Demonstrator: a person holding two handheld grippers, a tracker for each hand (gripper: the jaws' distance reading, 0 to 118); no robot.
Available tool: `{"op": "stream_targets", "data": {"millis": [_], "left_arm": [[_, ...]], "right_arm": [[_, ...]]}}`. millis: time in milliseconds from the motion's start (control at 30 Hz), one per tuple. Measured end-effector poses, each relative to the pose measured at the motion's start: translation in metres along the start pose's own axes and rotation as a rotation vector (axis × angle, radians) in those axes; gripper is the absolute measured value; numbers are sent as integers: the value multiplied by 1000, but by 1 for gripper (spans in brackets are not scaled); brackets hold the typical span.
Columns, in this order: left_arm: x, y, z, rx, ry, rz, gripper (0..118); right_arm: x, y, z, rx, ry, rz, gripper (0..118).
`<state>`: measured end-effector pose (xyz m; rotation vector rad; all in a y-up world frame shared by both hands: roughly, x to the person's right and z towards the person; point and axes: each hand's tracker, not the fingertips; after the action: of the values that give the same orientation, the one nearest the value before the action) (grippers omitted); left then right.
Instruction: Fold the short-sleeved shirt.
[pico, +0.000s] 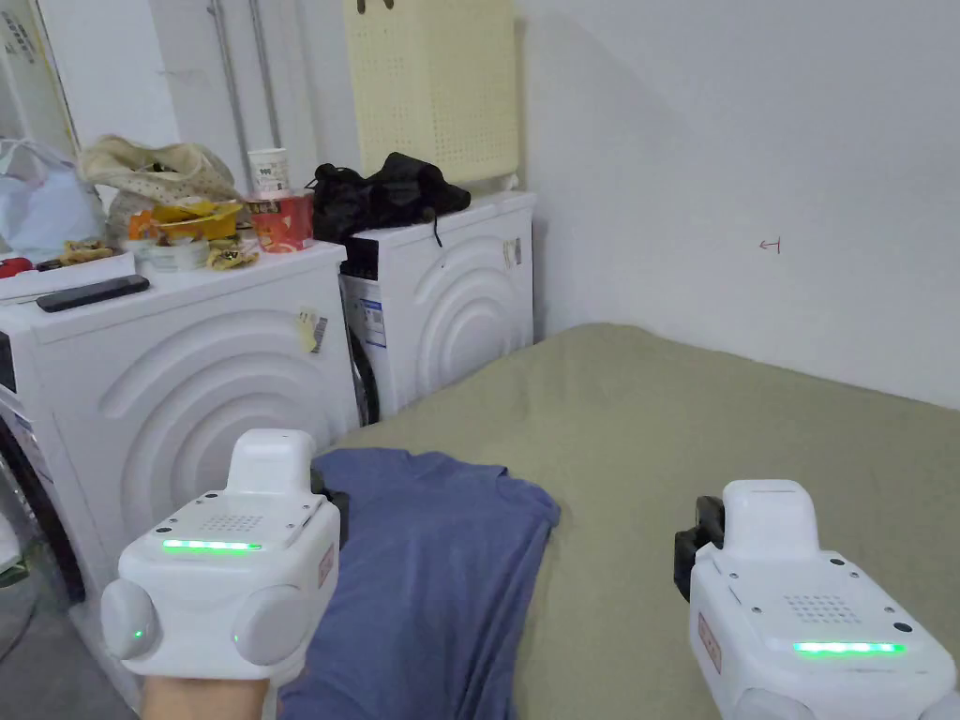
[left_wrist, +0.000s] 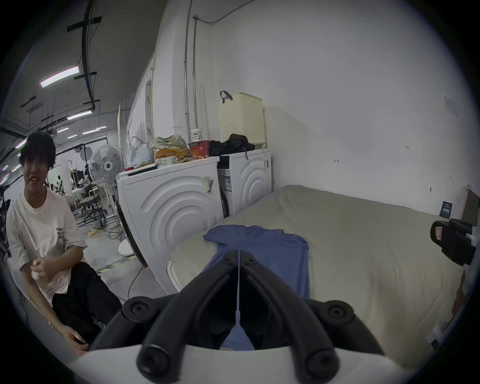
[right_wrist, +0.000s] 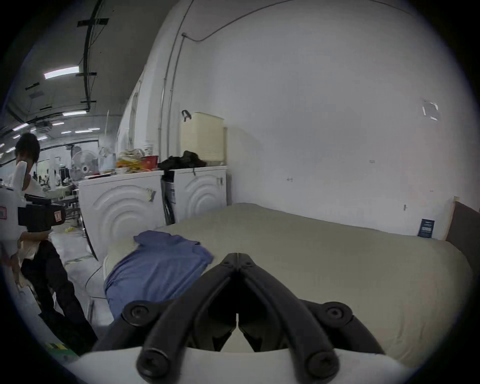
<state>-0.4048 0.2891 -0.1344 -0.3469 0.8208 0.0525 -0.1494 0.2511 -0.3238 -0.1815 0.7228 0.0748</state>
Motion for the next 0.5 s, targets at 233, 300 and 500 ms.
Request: {"op": "stream_targets", "data": {"millis": [233, 300, 500], "left_arm": [[4, -3, -45, -58, -22, 12, 1], [9, -8, -73, -98, -38, 12, 1], [43, -39, -185, -320, -116, -20, 1]], "right_arm": [[-9, -6, -20, -31, 13, 6, 0], [-10, -12, -25, -50, 14, 7, 0], [-10, -47, -46, -136, 28, 14, 0]]}}
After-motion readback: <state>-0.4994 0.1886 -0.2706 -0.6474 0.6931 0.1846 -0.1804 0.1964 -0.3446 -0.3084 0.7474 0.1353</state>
